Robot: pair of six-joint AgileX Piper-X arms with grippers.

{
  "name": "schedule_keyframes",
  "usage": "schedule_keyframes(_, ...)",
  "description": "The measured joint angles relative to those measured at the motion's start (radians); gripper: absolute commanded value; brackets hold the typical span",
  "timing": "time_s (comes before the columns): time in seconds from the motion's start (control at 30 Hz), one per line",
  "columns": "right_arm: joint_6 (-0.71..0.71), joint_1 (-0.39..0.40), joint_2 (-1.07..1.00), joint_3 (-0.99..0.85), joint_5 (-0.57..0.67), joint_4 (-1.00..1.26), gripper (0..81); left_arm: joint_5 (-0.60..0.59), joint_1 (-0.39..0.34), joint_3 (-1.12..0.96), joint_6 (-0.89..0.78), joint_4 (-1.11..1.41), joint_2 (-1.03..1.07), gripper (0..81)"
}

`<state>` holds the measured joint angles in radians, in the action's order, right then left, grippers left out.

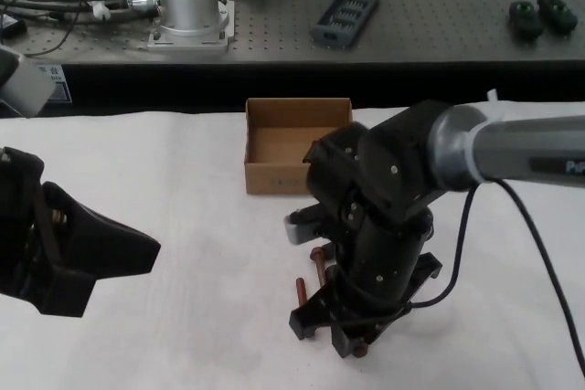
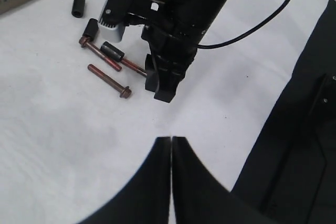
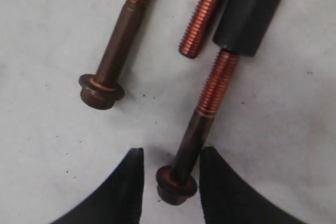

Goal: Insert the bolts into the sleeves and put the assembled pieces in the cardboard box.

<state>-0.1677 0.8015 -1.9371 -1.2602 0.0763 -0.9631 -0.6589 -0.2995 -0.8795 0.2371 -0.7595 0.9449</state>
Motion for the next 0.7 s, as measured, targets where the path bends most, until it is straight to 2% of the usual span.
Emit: schedule_keyframes(0.7,0.026,0.000,-0.005,0.000,-0.088,0.046,27.4,0.003,0.000,0.000,0.014,0.000,0.000,0.6)
